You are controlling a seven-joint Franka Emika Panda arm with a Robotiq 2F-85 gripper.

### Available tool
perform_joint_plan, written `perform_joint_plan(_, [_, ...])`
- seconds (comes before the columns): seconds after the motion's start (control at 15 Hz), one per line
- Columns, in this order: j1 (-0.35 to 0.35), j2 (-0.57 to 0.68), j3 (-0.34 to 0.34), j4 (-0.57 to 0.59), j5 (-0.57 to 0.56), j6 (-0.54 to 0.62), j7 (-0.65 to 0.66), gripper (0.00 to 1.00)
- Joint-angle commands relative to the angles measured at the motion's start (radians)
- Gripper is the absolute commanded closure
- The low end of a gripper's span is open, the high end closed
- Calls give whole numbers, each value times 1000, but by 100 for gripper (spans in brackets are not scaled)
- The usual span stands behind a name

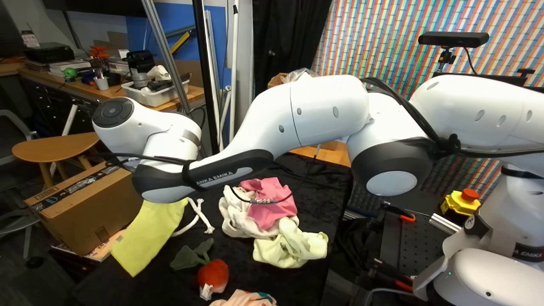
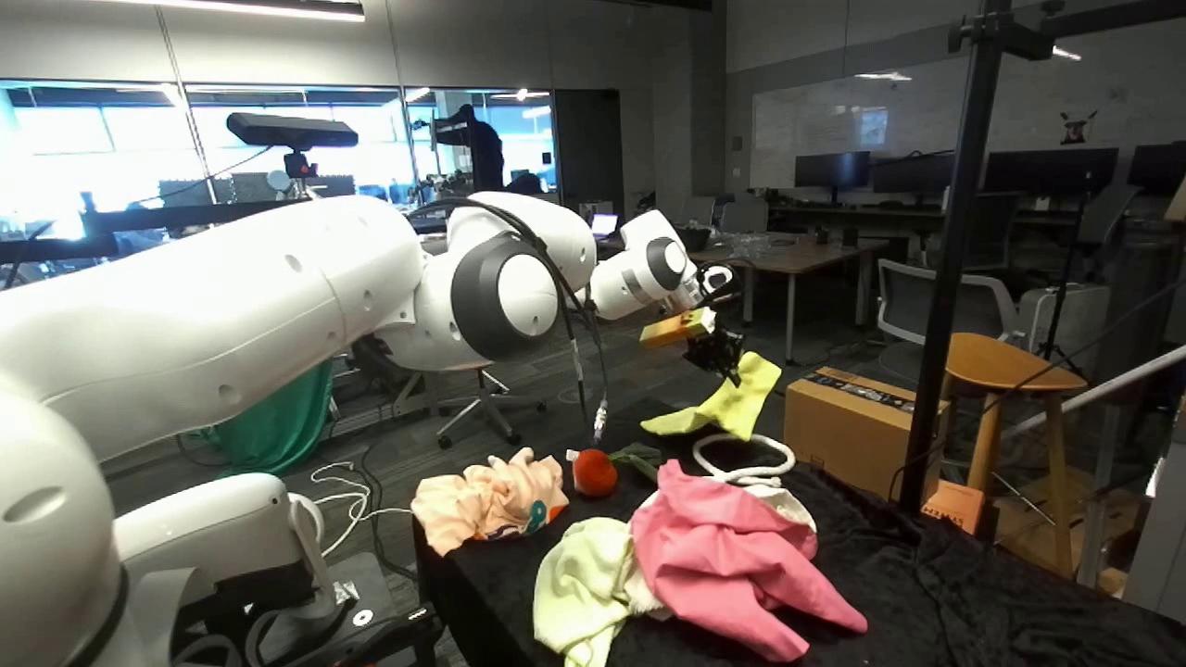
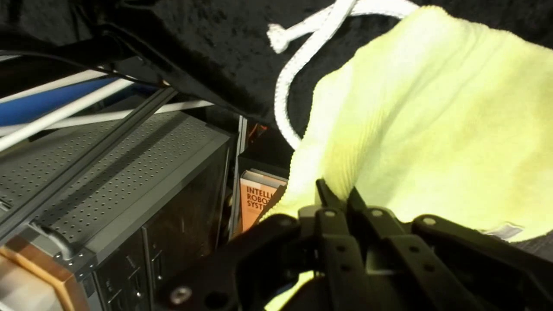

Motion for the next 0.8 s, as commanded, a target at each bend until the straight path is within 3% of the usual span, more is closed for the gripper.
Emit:
perform_joint_plan(0.0, [-9, -69, -31, -53, -24, -13, 0, 97])
perform_joint_plan(0.4, [-49, -161, 3, -163, 6, -56, -142, 97])
perform_joint_plan(0.73, [-67, -309, 32, -371, 16, -98, -289, 97])
